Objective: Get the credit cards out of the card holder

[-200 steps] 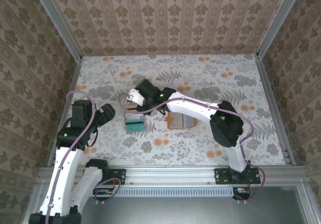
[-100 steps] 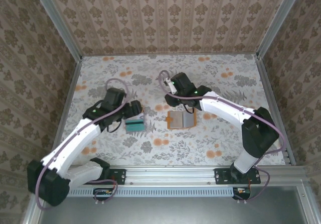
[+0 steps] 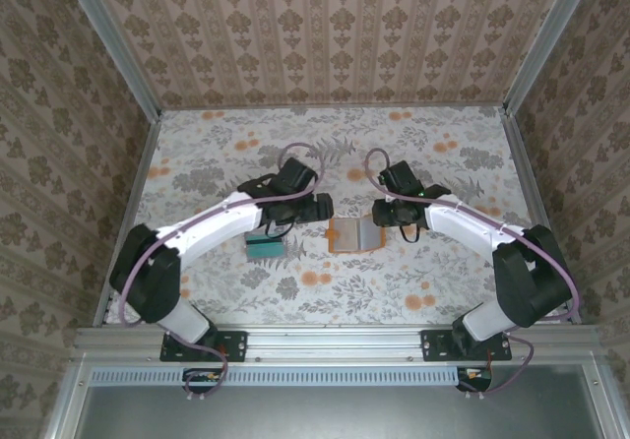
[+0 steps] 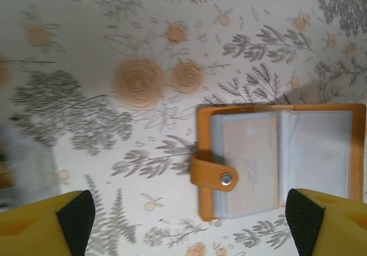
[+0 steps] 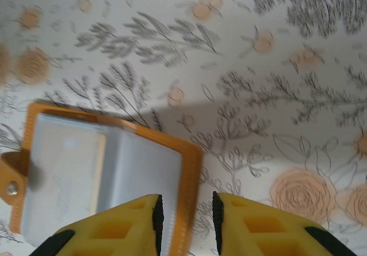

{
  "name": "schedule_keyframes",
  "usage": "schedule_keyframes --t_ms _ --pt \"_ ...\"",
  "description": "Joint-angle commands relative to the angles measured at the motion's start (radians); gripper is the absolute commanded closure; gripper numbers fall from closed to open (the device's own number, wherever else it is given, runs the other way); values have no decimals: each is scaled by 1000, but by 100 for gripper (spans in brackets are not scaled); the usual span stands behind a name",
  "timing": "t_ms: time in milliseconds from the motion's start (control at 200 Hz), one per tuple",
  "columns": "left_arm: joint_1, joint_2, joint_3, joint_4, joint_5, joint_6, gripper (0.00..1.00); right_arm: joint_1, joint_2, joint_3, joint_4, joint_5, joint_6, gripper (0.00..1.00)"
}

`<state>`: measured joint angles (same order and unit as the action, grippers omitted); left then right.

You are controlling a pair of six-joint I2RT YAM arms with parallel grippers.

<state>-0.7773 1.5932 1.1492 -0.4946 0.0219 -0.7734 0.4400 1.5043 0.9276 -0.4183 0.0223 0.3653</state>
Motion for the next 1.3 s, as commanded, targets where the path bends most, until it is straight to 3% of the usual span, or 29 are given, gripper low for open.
schedule_keyframes --t_ms 0,515,615,720,895,1295 --pt "-8 75 54 2 82 1 18 -12 -3 -28 -17 -48 34 68" --pt "-48 293 203 -47 256 76 50 -17 32 -104 13 -108 94 73" --pt "-54 320 228 -51 287 97 51 -17 26 -115 17 -113 99 74" --pt "-69 344 258 -64 309 125 51 -17 38 -115 24 -120 100 84" --pt "-102 386 317 -110 325 170 51 -16 60 -107 30 -119 112 90" --pt "-93 381 255 -171 265 125 53 -17 67 -90 36 -105 135 90"
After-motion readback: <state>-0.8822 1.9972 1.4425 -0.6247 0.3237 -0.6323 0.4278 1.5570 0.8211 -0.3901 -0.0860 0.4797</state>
